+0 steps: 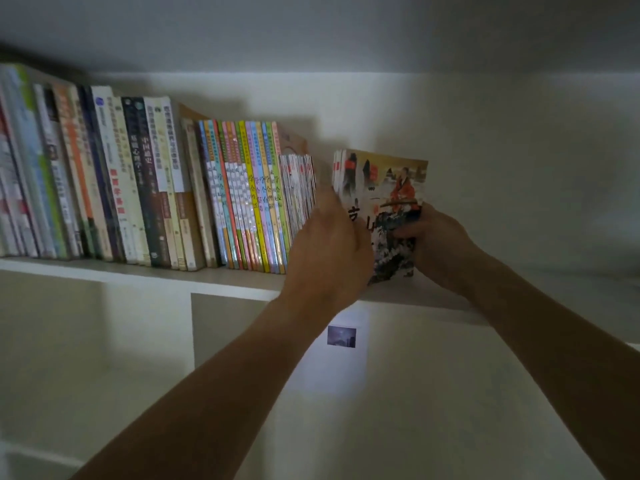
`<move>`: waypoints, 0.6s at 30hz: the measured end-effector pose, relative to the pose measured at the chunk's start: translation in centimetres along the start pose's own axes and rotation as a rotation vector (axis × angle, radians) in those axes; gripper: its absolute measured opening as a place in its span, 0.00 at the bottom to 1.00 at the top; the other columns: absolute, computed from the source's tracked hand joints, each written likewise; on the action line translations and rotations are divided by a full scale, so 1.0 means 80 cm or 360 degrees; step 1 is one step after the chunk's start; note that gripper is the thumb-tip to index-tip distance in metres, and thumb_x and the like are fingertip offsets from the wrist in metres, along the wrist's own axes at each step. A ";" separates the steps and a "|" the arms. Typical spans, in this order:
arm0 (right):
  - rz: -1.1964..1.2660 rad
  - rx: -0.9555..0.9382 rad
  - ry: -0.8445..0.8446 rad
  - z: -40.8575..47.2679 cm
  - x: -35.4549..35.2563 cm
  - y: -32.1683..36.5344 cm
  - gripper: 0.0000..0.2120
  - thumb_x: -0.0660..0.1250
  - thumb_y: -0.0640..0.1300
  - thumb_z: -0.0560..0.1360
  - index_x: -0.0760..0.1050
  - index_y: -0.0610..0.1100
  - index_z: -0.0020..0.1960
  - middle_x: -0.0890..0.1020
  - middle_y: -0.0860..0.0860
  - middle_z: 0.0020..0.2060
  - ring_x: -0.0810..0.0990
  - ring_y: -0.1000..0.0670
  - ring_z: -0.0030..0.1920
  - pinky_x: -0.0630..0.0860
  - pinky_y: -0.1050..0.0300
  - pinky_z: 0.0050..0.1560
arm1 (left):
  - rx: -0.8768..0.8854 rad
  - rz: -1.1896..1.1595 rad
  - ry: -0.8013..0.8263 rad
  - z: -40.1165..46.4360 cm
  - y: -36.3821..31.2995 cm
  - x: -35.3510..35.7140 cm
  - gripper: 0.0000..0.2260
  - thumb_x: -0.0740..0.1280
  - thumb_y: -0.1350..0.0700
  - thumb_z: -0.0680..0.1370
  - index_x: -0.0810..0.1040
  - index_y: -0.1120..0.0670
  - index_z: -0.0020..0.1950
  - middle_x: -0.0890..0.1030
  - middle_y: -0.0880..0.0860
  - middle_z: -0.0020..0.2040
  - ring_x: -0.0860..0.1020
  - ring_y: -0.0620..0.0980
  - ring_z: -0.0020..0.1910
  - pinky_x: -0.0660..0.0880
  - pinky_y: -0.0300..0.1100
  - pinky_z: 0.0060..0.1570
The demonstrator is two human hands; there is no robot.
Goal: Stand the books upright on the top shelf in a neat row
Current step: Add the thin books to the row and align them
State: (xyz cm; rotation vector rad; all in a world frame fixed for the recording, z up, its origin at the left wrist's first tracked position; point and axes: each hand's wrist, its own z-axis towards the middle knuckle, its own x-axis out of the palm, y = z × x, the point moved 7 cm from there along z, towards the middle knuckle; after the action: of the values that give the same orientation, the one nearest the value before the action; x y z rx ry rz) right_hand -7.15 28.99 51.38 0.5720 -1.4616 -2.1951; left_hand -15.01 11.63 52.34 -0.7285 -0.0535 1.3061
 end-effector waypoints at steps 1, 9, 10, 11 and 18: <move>0.0060 0.0032 0.0029 0.015 0.009 -0.004 0.29 0.70 0.35 0.59 0.75 0.39 0.61 0.81 0.41 0.60 0.79 0.39 0.62 0.78 0.37 0.64 | 0.0078 0.0285 -0.0077 0.003 -0.001 -0.004 0.12 0.63 0.57 0.83 0.67 0.59 0.64 0.79 0.52 0.46 0.79 0.49 0.41 0.71 0.35 0.36; -0.0139 0.0039 0.0275 0.041 0.089 -0.001 0.21 0.68 0.34 0.75 0.74 0.39 0.68 0.83 0.44 0.59 0.82 0.44 0.56 0.80 0.54 0.49 | 0.0245 0.1011 -0.0440 0.001 0.030 -0.026 0.32 0.55 0.41 0.85 0.62 0.62 0.81 0.71 0.61 0.69 0.71 0.55 0.63 0.70 0.48 0.61; -0.0167 0.0078 0.0293 0.040 0.095 -0.005 0.23 0.69 0.37 0.75 0.73 0.40 0.70 0.82 0.44 0.62 0.82 0.43 0.59 0.81 0.49 0.55 | 0.0277 0.0975 -0.0419 -0.001 0.035 -0.025 0.32 0.54 0.41 0.85 0.61 0.62 0.81 0.70 0.61 0.71 0.70 0.55 0.65 0.69 0.48 0.63; -0.0188 0.0092 0.0279 0.043 0.096 -0.008 0.22 0.69 0.38 0.76 0.74 0.40 0.70 0.82 0.44 0.62 0.83 0.43 0.59 0.81 0.45 0.60 | 0.0313 0.0952 -0.0406 -0.002 0.039 -0.024 0.31 0.55 0.42 0.86 0.61 0.62 0.82 0.69 0.61 0.72 0.70 0.56 0.67 0.69 0.48 0.66; -0.0693 -0.0050 -0.0007 0.048 0.080 -0.012 0.18 0.70 0.48 0.76 0.75 0.43 0.63 0.83 0.44 0.54 0.82 0.43 0.55 0.78 0.42 0.63 | 0.0440 0.0908 -0.0494 0.006 0.053 -0.028 0.38 0.55 0.34 0.83 0.57 0.61 0.83 0.61 0.62 0.81 0.61 0.59 0.80 0.62 0.53 0.78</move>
State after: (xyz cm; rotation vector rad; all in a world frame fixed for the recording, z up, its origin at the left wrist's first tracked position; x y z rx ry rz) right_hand -14.69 28.57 51.26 0.9493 -1.4029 -2.5380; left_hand -19.49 10.17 51.36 -0.3014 0.0915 1.9201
